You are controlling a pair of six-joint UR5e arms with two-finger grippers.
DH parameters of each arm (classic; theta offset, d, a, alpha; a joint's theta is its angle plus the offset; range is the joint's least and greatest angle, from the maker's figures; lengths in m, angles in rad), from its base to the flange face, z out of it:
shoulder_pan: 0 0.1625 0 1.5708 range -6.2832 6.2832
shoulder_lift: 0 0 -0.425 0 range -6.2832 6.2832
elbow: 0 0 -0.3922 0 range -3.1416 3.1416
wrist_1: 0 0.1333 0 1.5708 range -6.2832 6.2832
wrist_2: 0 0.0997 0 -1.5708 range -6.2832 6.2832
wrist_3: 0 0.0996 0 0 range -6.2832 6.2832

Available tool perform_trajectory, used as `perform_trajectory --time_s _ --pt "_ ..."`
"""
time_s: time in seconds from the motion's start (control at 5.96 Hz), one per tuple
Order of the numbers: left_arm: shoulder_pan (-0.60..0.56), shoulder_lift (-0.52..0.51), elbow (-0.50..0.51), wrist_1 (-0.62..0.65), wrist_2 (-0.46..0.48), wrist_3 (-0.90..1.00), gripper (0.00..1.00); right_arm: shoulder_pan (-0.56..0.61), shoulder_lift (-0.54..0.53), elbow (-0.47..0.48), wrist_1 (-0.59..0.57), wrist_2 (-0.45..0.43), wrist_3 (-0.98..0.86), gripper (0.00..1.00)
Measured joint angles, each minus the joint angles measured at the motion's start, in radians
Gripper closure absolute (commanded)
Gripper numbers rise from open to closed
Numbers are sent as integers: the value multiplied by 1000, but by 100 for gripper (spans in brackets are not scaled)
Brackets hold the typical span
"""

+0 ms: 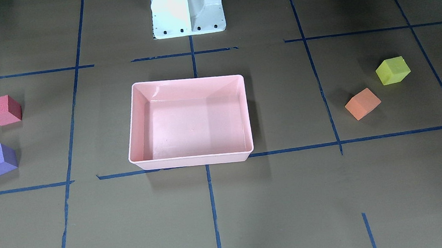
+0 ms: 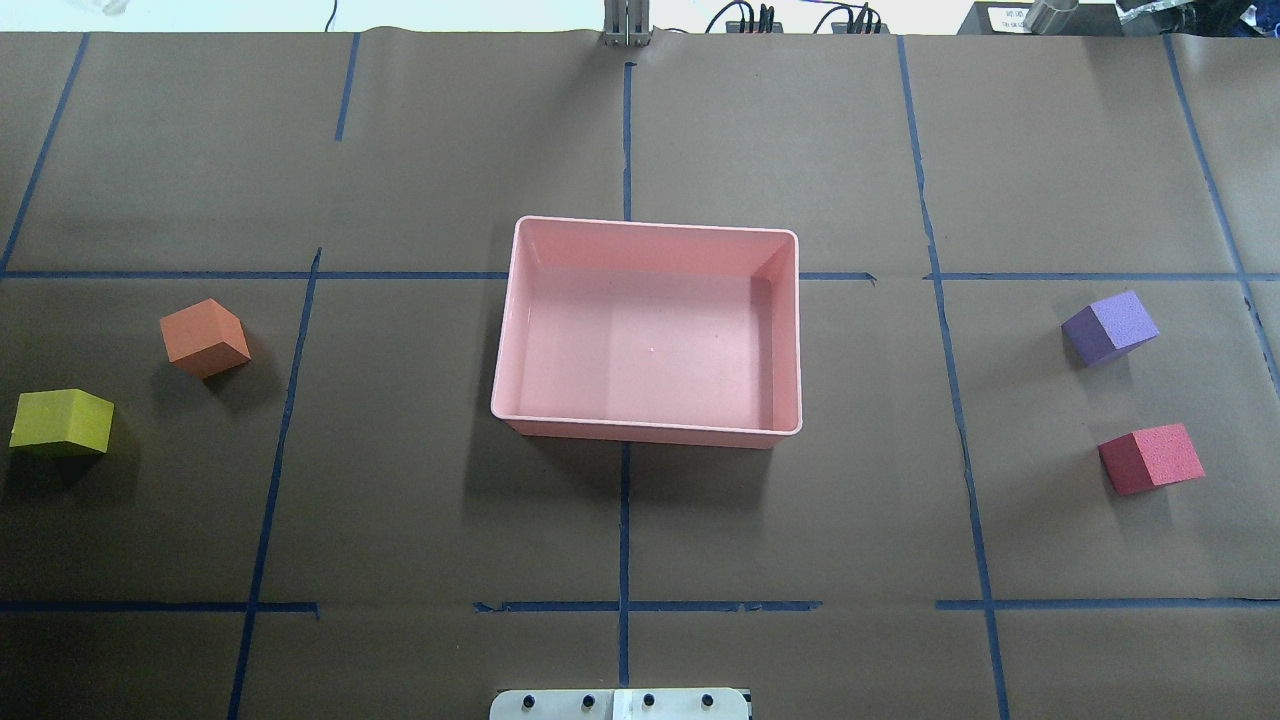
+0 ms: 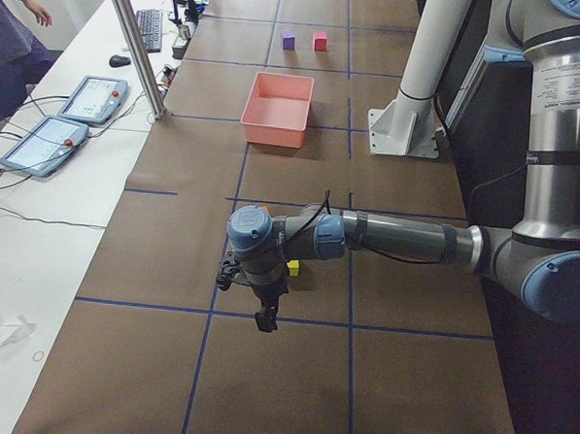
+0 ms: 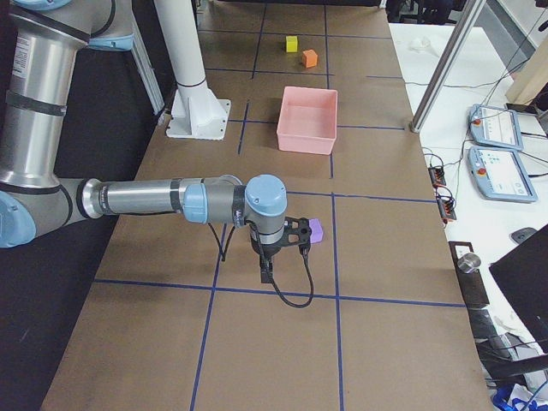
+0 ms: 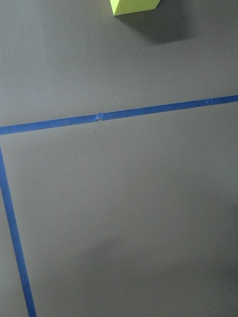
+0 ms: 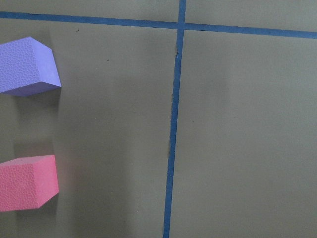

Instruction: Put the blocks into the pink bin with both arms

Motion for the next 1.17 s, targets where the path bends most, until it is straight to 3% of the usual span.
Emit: perform_trajectory --time_s 0.5,0.84,1.17 --pt "3 1 -11 0 2 2 0 -55 41 6 63 7 1 0" --pt "3 2 -13 0 1 2 0 -143 137 -39 133 9 47 0" --pt "3 2 -15 0 0 2 0 -266 212 -155 358 -16 265 0"
